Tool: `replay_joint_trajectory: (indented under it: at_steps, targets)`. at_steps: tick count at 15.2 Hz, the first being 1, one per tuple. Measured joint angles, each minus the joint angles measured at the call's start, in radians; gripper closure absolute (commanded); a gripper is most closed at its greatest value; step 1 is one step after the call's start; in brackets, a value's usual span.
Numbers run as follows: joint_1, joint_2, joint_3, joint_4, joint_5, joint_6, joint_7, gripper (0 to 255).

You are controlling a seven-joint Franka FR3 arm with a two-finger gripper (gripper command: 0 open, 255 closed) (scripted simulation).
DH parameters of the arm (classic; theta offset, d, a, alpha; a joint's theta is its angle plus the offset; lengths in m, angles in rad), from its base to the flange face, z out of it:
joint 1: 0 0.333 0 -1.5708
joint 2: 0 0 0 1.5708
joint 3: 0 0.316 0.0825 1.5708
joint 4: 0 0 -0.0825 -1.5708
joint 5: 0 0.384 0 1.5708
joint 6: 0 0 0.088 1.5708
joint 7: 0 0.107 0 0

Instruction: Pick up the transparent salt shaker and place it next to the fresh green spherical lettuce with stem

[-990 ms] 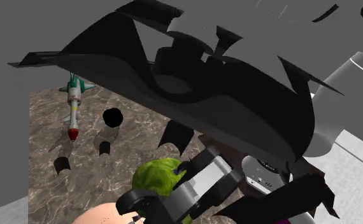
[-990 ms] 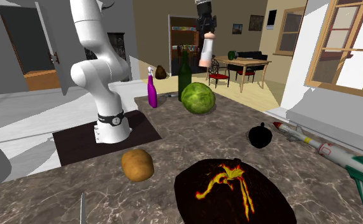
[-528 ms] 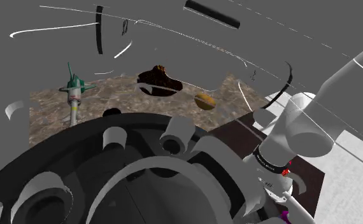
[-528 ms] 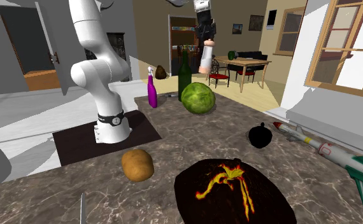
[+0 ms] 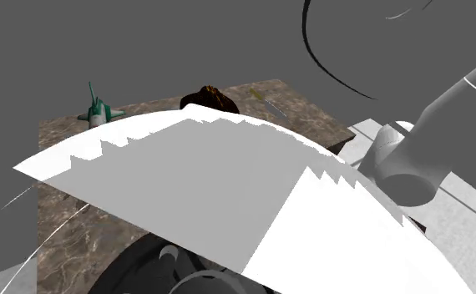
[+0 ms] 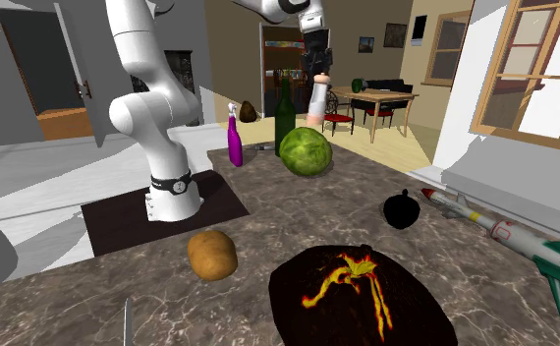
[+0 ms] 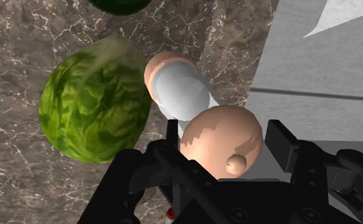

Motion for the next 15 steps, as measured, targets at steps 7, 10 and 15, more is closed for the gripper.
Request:
replay_joint_trajectory:
  at_steps: [7,10,15]
  targets:
    - [-0.001,0.011,0.015,-0.088,-0.008,0.095,0.009,255]
    - [-0.007,0.031,0.031,-0.117,-0.027,0.135,0.025,255]
    - [-0.014,0.057,0.050,-0.170,-0.053,0.202,0.047,255]
